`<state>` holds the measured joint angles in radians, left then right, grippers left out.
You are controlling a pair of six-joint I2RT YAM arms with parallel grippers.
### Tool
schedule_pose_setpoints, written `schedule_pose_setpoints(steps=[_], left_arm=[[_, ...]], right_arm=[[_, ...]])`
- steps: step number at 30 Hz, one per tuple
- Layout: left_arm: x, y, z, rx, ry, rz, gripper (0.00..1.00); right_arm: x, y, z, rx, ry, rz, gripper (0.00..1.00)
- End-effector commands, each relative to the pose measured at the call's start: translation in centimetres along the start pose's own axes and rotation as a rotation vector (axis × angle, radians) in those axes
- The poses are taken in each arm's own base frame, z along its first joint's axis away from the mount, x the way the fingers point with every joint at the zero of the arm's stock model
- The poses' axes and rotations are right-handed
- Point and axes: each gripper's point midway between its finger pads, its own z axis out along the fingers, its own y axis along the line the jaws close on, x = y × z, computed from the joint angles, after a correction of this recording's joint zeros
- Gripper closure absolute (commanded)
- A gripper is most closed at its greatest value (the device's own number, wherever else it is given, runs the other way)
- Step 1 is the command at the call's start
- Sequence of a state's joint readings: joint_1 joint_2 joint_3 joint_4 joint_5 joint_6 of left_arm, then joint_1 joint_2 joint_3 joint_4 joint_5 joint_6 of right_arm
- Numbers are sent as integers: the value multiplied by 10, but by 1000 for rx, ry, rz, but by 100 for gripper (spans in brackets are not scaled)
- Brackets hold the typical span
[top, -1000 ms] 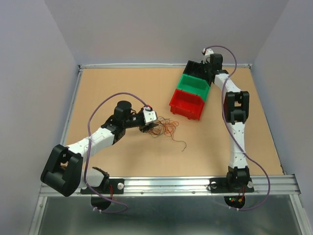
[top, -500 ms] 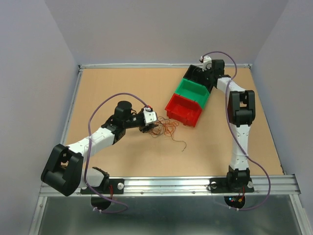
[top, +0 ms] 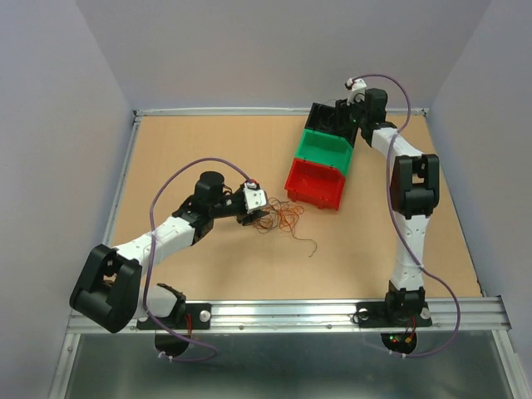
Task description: Untangle the cables
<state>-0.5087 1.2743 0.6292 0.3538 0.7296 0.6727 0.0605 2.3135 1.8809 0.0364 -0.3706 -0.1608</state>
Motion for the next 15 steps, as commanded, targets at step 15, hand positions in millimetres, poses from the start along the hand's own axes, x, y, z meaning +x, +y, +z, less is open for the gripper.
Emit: schedule_pose_setpoints(steps=[15], left_arm=[[-20, 14, 2, -15, -43, 43, 37]], right_arm=[[-64, -58, -40, -2, -307, 258, 35]])
